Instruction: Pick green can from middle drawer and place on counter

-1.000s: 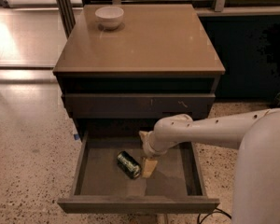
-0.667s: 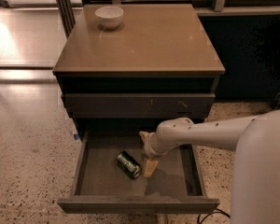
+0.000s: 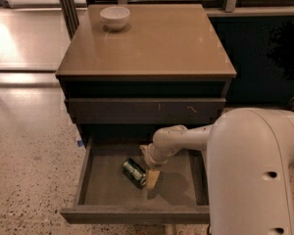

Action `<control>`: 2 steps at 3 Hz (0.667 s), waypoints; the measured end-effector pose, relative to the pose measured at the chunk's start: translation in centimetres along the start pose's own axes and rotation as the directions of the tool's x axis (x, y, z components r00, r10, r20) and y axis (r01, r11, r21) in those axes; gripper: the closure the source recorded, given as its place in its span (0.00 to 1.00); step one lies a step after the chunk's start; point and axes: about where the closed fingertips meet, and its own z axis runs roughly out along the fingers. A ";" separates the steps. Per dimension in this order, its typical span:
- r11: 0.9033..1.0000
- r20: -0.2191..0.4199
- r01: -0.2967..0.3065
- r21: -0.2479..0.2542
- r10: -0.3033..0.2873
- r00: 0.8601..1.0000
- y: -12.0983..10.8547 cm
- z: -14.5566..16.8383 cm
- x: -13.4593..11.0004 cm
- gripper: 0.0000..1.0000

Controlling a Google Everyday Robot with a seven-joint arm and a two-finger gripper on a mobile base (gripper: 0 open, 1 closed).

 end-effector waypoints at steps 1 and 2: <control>1.000 0.000 0.000 0.000 0.000 1.000 0.0 0.0 0.0 0.00; 0.999 0.000 -0.035 0.003 0.035 0.999 0.2 0.4 0.1 0.00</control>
Offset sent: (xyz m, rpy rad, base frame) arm -0.0018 -0.0001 -0.0081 0.0108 0.0208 -0.0926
